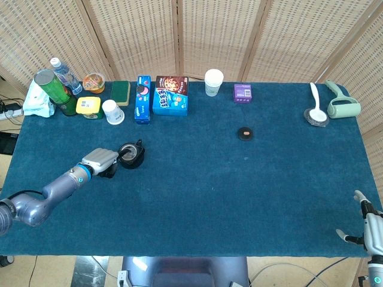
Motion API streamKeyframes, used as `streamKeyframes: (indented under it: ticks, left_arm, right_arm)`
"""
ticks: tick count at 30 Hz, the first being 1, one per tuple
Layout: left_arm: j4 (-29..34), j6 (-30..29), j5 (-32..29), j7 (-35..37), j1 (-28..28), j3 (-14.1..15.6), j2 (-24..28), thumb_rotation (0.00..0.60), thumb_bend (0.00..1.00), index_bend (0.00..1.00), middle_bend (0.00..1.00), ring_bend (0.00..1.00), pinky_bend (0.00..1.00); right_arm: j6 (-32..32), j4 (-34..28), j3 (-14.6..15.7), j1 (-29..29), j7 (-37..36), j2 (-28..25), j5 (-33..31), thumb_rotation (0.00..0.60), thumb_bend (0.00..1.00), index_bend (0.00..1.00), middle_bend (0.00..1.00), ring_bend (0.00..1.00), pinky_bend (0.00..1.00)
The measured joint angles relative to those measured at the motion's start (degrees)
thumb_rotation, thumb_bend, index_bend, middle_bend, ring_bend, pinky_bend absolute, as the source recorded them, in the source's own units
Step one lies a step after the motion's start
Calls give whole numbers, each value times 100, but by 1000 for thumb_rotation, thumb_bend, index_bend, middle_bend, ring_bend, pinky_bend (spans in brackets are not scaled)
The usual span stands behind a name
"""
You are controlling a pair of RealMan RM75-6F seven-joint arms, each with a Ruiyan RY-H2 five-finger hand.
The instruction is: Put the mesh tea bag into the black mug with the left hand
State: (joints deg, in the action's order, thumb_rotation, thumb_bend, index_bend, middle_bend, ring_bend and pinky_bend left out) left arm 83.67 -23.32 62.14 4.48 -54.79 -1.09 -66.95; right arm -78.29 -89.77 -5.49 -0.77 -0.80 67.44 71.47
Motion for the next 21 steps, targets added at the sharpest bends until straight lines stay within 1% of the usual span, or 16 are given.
streamKeyframes:
  ticks: [4, 6, 10, 12, 13, 15, 17, 18, 20, 21]
  left_arm:
    - [235, -370, 136, 71, 206, -39, 175, 600, 840, 0, 1000, 1000, 947]
    - [368, -674, 244, 143, 374, -66, 266, 600, 831, 0, 1000, 1000, 933]
    - [614, -1364, 507, 322, 781, -96, 442, 600, 793, 0, 1000, 998, 870]
    - [728, -1794, 656, 420, 1037, -97, 514, 600, 753, 0, 1000, 970, 840]
    - [767, -1991, 719, 459, 1150, -97, 533, 600, 711, 0, 996, 938, 823]
    - [834, -2487, 855, 521, 1424, -94, 555, 600, 644, 0, 945, 856, 797]
    - [887, -3014, 985, 536, 1715, -83, 562, 600, 584, 0, 828, 737, 735]
    - [912, -3240, 1039, 529, 1846, -74, 566, 600, 568, 0, 787, 697, 709]
    - [987, -3748, 1153, 488, 2163, -48, 585, 600, 535, 0, 668, 579, 622]
    - [1027, -3957, 1200, 467, 2302, -33, 595, 600, 528, 0, 630, 541, 593]
  right_arm:
    - [25, -10, -5, 51, 34, 11, 55, 600, 31, 89, 202, 350, 241]
    - [38, -26, -12, 89, 72, 10, 88, 600, 31, 89, 202, 350, 241]
    - [51, -69, -30, 156, 142, -1, 150, 600, 30, 90, 202, 349, 241]
    - [57, -104, -47, 212, 199, -11, 202, 600, 31, 94, 202, 349, 241]
    - [60, -117, -54, 235, 220, -14, 221, 600, 31, 97, 202, 349, 241]
    - [74, -144, -69, 287, 263, -17, 264, 600, 30, 101, 202, 348, 240]
    - [75, -169, -83, 331, 304, -12, 307, 600, 30, 104, 202, 347, 240]
    - [70, -189, -91, 359, 333, -11, 342, 600, 31, 107, 202, 346, 240]
    - [33, -219, -107, 390, 373, -10, 415, 600, 31, 111, 202, 339, 240]
    - [-9, -234, -119, 409, 389, -4, 470, 600, 31, 114, 202, 332, 238]
